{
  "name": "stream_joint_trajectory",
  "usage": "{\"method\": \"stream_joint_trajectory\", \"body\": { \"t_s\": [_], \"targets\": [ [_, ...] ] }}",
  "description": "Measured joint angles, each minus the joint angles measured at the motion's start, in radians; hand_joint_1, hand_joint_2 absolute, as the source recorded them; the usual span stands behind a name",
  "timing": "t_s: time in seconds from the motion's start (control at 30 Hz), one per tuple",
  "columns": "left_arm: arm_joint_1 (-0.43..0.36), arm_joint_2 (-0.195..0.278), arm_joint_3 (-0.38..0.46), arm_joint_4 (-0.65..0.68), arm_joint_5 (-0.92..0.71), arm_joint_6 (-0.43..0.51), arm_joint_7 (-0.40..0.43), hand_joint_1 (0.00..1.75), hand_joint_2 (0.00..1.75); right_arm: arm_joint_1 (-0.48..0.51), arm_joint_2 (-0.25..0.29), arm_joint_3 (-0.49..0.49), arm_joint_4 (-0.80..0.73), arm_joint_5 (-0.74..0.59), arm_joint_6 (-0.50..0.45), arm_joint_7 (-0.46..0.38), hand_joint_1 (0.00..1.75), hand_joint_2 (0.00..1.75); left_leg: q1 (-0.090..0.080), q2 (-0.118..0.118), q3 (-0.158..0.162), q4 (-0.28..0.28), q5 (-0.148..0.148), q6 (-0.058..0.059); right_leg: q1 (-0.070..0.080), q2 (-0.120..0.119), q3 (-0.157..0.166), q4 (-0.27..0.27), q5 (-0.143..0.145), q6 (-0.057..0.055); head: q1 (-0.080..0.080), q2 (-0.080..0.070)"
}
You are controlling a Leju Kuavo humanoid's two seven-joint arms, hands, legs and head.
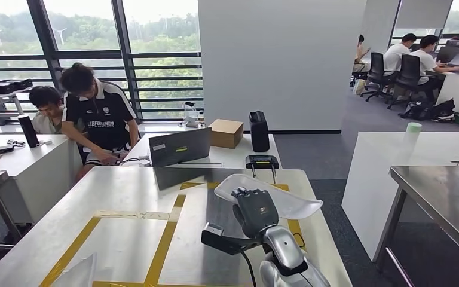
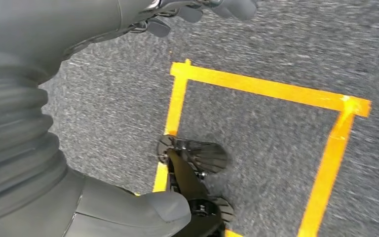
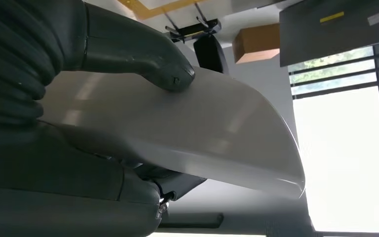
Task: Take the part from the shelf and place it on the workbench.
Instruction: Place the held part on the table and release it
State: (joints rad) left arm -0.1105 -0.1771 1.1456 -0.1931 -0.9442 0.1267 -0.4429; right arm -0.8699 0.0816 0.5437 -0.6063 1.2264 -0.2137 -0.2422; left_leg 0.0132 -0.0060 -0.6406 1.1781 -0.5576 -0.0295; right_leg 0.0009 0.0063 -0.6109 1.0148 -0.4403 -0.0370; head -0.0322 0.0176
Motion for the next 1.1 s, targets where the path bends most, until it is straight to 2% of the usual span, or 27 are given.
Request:
{"method": "stream_joint_trajectory", "body": {
  "t_s": [0.03, 0.07, 0.1, 0.13, 0.2, 0.23, 0.27, 0.3, 0.4, 0.47, 0.53, 0.57, 0.6, 0.63, 0.7, 0.73, 0.77, 0.8, 0.9, 1.03, 1.1],
  "targets": [
    [0.0, 0.0, 0.0, 0.0, 0.0, 0.0, 0.0, 0.0, 1.75, 0.003, 0.0, 0.0, 0.0, 0.0, 0.001, 0.0, 1.75, 1.75, 0.0, 0.0, -0.041, 0.066, -0.018, -0.002, 0.001, 0.0, 0.006, 0.0, -0.006, -0.003, 0.0, 0.0],
    [0.001, 0.0, 0.0, 0.0, 0.0, 0.0, 0.0, 0.0, 1.75, 0.006, 0.0, 0.0, 0.0, 0.0, 0.002, 0.0, 1.75, 1.75, 0.001, 0.0, -0.076, 0.112, -0.023, -0.004, 0.001, 0.0, 0.013, 0.001, -0.013, -0.004, 0.0, 0.0],
    [0.003, 0.0, 0.0, 0.0, 0.0, 0.0, 0.0, 0.0, 1.75, 0.01, 0.0, 0.0, 0.0, 0.0, 0.003, 0.0, 1.75, 1.75, 0.001, 0.0, -0.094, 0.123, -0.008, -0.005, 0.002, 0.001, 0.021, 0.003, -0.02, -0.003, 0.0, 0.0],
    [0.004, 0.0, 0.0, 0.0, 0.0, 0.0, 0.0, 0.0, 1.75, 0.012, 0.0, 0.0, 0.0, -0.001, 0.005, 0.0, 1.75, 1.75, 0.001, 0.0, -0.093, 0.097, 0.026, -0.004, 0.001, 0.002, 0.029, 0.005, -0.028, -0.002, 0.0, 0.0],
    [0.004, 0.001, 0.0, 0.0, 0.0, 0.0, 0.0, 0.0, 1.75, 0.014, 0.0, 0.0, 0.0, -0.002, 0.007, 0.0, 1.75, 1.75, 0.0, 0.001, -0.049, -0.028, 0.111, -0.001, 0.0, 0.003, 0.046, 0.011, -0.047, 0.004, 0.0, 0.0],
    [0.004, 0.002, 0.0, 0.0, 0.0, 0.001, 0.0, 0.0, 1.75, 0.013, 0.0, 0.0, 0.0, -0.002, 0.008, 0.0, 1.75, 1.75, -0.002, 0.001, -0.025, -0.084, 0.132, 0.003, 0.001, 0.004, 0.05, 0.015, -0.055, 0.009, 0.0, 0.0],
    [0.003, 0.002, 0.0, 0.0, 0.0, 0.001, 0.0, 0.0, 1.75, 0.012, 0.0, 0.0, 0.0, -0.002, 0.008, 0.0, 1.75, 1.75, -0.003, 0.001, -0.009, -0.12, 0.14, 0.007, 0.002, 0.004, 0.052, 0.017, -0.061, 0.015, 0.0, 0.0],
    [0.002, 0.002, 0.0, 0.0, 0.0, 0.001, 0.0, 0.0, 1.75, 0.012, 0.0, 0.0, 0.0, -0.003, 0.009, 0.0, 1.75, 1.75, -0.005, 0.0, -0.003, -0.132, 0.133, 0.012, 0.003, 0.005, 0.051, 0.017, -0.064, 0.02, 0.0, 0.0],
    [0.003, 0.002, 0.0, 0.0, 0.0, 0.001, 0.0, 0.0, 1.75, 0.012, 0.0, 0.001, 0.0, -0.003, 0.009, -0.001, 1.75, 1.75, -0.003, -0.002, 0.005, -0.141, 0.125, 0.029, 0.003, 0.005, 0.052, 0.018, -0.075, 0.036, 0.001, 0.001],
    [0.003, 0.002, 0.0, 0.0, 0.002, 0.001, -0.005, 0.0, 1.75, 0.009, 0.0, 0.001, 0.0, -0.005, 0.009, -0.003, 1.75, 1.75, 0.0, -0.001, 0.016, -0.147, 0.121, 0.04, 0.001, 0.003, 0.023, 0.078, -0.103, 0.046, 0.002, 0.001],
    [0.001, 0.002, 0.0, 0.0, 0.012, 0.0, -0.018, 0.0, 1.75, 0.012, -0.001, 0.002, 0.0, -0.007, 0.01, -0.008, 1.75, 1.75, 0.0, 0.0, 0.023, -0.148, 0.113, 0.047, -0.001, 0.001, -0.055, 0.207, -0.145, 0.052, 0.003, 0.001],
    [0.001, 0.002, 0.0, 0.0, 0.02, -0.002, -0.027, 0.0, 1.75, 0.018, -0.002, 0.002, 0.0, -0.008, 0.011, -0.011, 1.75, 1.75, 0.0, 0.0, 0.026, -0.147, 0.109, 0.049, -0.002, 0.001, -0.094, 0.263, -0.154, 0.054, 0.003, 0.001],
    [0.002, 0.002, 0.001, 0.0, 0.03, -0.006, -0.037, 0.0, 1.75, 0.024, -0.003, 0.002, 0.001, -0.01, 0.011, -0.014, 1.75, 1.75, 0.0, -0.001, 0.03, -0.147, 0.105, 0.049, -0.004, 0.001, -0.122, 0.291, -0.147, 0.056, 0.003, 0.001],
    [0.002, 0.002, 0.002, 0.0, 0.039, -0.013, -0.048, 0.0, 1.75, 0.029, -0.005, 0.003, 0.001, -0.014, 0.012, -0.017, 1.75, 1.75, 0.0, -0.002, 0.035, -0.146, 0.1, 0.048, -0.006, 0.001, -0.129, 0.276, -0.119, 0.056, 0.003, 0.001],
    [0.003, 0.002, 0.006, 0.0, 0.052, -0.032, -0.068, 0.0, 1.75, 0.033, -0.007, 0.004, 0.001, -0.026, 0.017, -0.03, 1.75, 1.75, 0.0, -0.004, 0.047, -0.145, 0.09, 0.043, -0.008, -0.001, -0.09, 0.152, -0.033, 0.053, 0.003, 0.001],
    [0.002, 0.002, 0.008, 0.0, 0.056, -0.042, -0.076, 0.0, 1.75, 0.033, -0.008, 0.004, 0.001, -0.034, 0.023, -0.041, 1.75, 1.75, -0.002, -0.005, 0.051, -0.144, 0.085, 0.038, -0.007, -0.002, -0.062, 0.086, -0.005, 0.05, 0.003, 0.001],
    [0.001, 0.002, 0.009, 0.0, 0.058, -0.051, -0.082, 0.0, 1.75, 0.035, -0.008, 0.004, 0.001, -0.042, 0.029, -0.051, 1.75, 1.75, -0.002, -0.005, 0.054, -0.144, 0.081, 0.032, -0.005, -0.002, -0.041, 0.041, 0.01, 0.046, 0.003, 0.001],
    [0.0, 0.002, 0.01, 0.0, 0.059, -0.057, -0.086, 0.0, 1.75, 0.037, -0.007, 0.005, 0.001, -0.047, 0.034, -0.06, 1.75, 1.75, -0.004, -0.005, 0.055, -0.143, 0.078, 0.03, -0.003, -0.002, -0.03, 0.019, 0.011, 0.044, 0.002, 0.001],
    [-0.001, 0.003, 0.015, 0.0, 0.063, -0.067, -0.093, 0.0, 1.75, 0.048, -0.006, 0.008, 0.002, -0.053, 0.042, -0.07, 1.75, 1.75, -0.004, -0.002, 0.059, -0.145, 0.075, 0.033, 0.0, 0.001, -0.025, 0.013, 0.009, 0.041, 0.002, 0.001],
    [-0.001, 0.002, 0.017, 0.0, 0.065, -0.074, -0.098, 0.0, 1.75, 0.051, -0.006, 0.013, 0.004, -0.06, 0.047, -0.077, 1.75, 1.75, -0.004, -0.001, 0.068, -0.158, 0.077, 0.025, 0.001, 0.003, -0.024, 0.013, 0.005, 0.034, 0.002, 0.001],
    [-0.001, 0.003, 0.019, 0.0, 0.066, -0.074, -0.098, 0.0, 1.75, 0.052, -0.006, 0.016, 0.006, -0.069, 0.049, -0.086, 0.87, 0.87, -0.004, -0.001, 0.07, -0.161, 0.077, 0.022, 0.001, 0.003, -0.023, 0.013, 0.004, 0.031, 0.002, 0.001]
  ]
}}
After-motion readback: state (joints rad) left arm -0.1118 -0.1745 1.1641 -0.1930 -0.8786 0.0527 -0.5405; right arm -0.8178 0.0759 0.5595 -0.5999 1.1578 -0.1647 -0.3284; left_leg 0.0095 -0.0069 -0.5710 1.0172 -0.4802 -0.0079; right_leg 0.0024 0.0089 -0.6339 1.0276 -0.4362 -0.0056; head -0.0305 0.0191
